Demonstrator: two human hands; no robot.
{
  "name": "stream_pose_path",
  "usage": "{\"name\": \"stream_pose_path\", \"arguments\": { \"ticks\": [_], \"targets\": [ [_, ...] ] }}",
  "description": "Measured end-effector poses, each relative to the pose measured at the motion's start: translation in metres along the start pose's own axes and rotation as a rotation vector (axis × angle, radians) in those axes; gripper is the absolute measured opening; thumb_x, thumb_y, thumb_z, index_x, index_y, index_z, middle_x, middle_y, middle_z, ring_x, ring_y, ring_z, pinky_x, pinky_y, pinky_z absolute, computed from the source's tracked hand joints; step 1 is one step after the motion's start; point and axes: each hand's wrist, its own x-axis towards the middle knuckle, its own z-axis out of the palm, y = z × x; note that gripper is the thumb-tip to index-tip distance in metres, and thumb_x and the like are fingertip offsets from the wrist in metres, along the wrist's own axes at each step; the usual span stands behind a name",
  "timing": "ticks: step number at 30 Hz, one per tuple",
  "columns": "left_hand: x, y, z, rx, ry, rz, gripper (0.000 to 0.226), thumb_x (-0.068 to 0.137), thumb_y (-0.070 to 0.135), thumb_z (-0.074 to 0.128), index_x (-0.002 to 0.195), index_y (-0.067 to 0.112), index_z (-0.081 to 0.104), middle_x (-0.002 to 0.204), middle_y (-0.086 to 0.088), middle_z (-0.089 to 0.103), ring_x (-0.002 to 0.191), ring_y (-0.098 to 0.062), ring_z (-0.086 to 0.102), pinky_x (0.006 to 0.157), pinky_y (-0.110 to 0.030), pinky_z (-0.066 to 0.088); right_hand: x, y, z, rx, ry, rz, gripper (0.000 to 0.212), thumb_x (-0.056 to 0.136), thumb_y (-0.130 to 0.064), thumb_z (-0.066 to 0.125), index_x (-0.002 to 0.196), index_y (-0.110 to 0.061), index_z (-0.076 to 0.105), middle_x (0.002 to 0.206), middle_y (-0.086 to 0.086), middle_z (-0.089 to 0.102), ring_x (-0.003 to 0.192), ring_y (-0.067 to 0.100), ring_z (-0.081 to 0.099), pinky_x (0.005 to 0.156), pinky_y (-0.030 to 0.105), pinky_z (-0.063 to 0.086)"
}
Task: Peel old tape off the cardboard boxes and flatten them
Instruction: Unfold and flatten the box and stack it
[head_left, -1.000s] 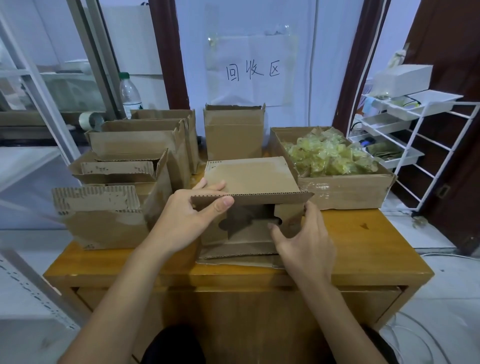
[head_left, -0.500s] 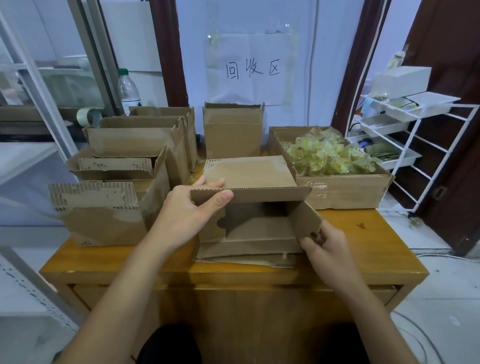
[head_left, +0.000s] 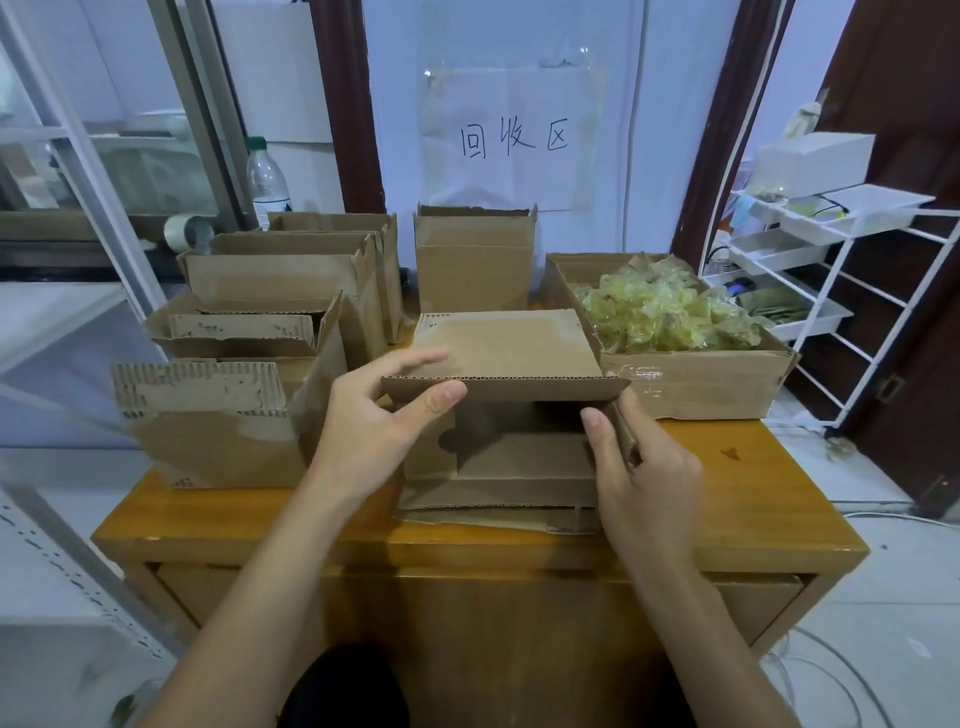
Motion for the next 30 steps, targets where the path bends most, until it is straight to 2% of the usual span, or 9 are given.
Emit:
{"name": "stream_pose_path", "arguments": {
  "ticks": [2, 5, 9, 12, 15, 19, 23, 26, 30],
  "targets": [
    [-0.009, -0.001, 0.007, -0.043, 0.114, 0.041, 0.047, 0.084, 0.045, 0.082, 0.127, 0.029, 0.071, 0.128, 0.014, 0.070, 0.125, -0.002, 0.060, 0.102, -0.029, 0.056, 0.000, -0.004, 0.002, -0.024, 0.023, -0.021, 0.027, 0.103, -0.031, 0.062, 0.116, -0.010, 0.072, 0.083, -0.016, 0.060, 0.066, -0.015, 0.048, 0.060, 0.002, 0.034],
    [-0.017, -0.011, 0.018, 0.012, 0.153, 0.039, 0.063, 0.080, 0.041, 0.085, 0.137, 0.032, 0.061, 0.137, 0.015, 0.062, 0.132, -0.005, 0.055, 0.106, -0.031, 0.053, 0.004, -0.007, 0.002, 0.008, 0.089, -0.063, 0.029, 0.104, -0.027, 0.060, 0.126, -0.013, 0.072, 0.079, -0.017, 0.062, 0.064, -0.011, 0.051, 0.059, 0.002, 0.035],
    [-0.015, -0.018, 0.026, 0.123, 0.187, 0.009, 0.088, 0.072, 0.037, 0.093, 0.143, 0.048, 0.041, 0.145, 0.023, 0.051, 0.137, 0.004, 0.045, 0.112, -0.023, 0.042, 0.015, -0.010, 0.001, 0.007, 0.106, -0.083, 0.027, 0.105, -0.030, 0.058, 0.095, -0.011, 0.075, 0.068, -0.028, 0.045, 0.059, -0.012, 0.052, 0.052, 0.004, 0.030],
    [-0.013, -0.021, 0.032, 0.207, 0.229, 0.010, 0.100, 0.070, 0.033, 0.095, 0.150, 0.041, 0.036, 0.150, 0.020, 0.045, 0.139, 0.006, 0.038, 0.111, -0.013, 0.034, 0.019, -0.008, 0.003, 0.010, 0.111, -0.042, 0.033, 0.106, -0.034, 0.059, 0.085, -0.011, 0.070, 0.057, -0.025, 0.037, 0.048, 0.000, 0.045, 0.047, 0.011, 0.026],
    [-0.012, -0.024, 0.035, 0.262, 0.281, 0.000, 0.100, 0.071, 0.032, 0.095, 0.152, 0.030, 0.037, 0.145, 0.019, 0.045, 0.134, 0.008, 0.037, 0.102, 0.003, 0.029, 0.018, -0.007, 0.005, 0.027, 0.107, -0.021, 0.033, 0.105, -0.035, 0.062, 0.091, -0.007, 0.074, 0.054, -0.023, 0.036, 0.045, 0.005, 0.044, 0.046, 0.013, 0.025],
    [-0.015, -0.026, 0.033, 0.310, 0.295, 0.014, 0.086, 0.078, 0.021, 0.092, 0.148, 0.026, 0.043, 0.140, 0.011, 0.055, 0.131, 0.001, 0.047, 0.104, -0.006, 0.041, 0.019, -0.008, 0.003, 0.028, 0.103, -0.040, 0.026, 0.104, -0.028, 0.065, 0.089, -0.009, 0.073, 0.055, -0.026, 0.033, 0.051, 0.001, 0.049, 0.047, 0.011, 0.028],
    [-0.018, -0.024, 0.029, 0.274, 0.226, -0.013, 0.093, 0.081, 0.014, 0.087, 0.156, 0.032, 0.035, 0.139, 0.025, 0.047, 0.123, 0.020, 0.043, 0.092, 0.010, 0.030, 0.020, -0.005, 0.000, 0.052, 0.085, -0.053, 0.025, 0.105, -0.026, 0.064, 0.086, -0.013, 0.071, 0.053, -0.024, 0.035, 0.049, 0.004, 0.047, 0.047, 0.012, 0.028],
    [-0.017, -0.026, 0.022, 0.255, 0.136, -0.025, 0.098, 0.084, 0.014, 0.083, 0.162, 0.036, 0.028, 0.141, 0.028, 0.044, 0.115, 0.030, 0.041, 0.093, 0.008, 0.032, 0.022, 0.001, 0.001, 0.057, 0.079, -0.001, 0.037, 0.106, -0.036, 0.060, 0.087, -0.006, 0.072, 0.051, -0.017, 0.037, 0.046, 0.010, 0.042, 0.047, 0.015, 0.024],
    [-0.017, -0.031, 0.009, 0.279, -0.022, -0.041, 0.093, 0.086, 0.030, 0.082, 0.162, 0.038, 0.029, 0.151, 0.017, 0.049, 0.134, 0.003, 0.049, 0.108, -0.016, 0.044, 0.023, 0.005, -0.002, 0.104, 0.076, 0.029, 0.038, 0.105, -0.038, 0.060, 0.090, -0.007, 0.076, 0.051, -0.018, 0.040, 0.048, 0.007, 0.045, 0.048, 0.014, 0.025]
  ]
}}
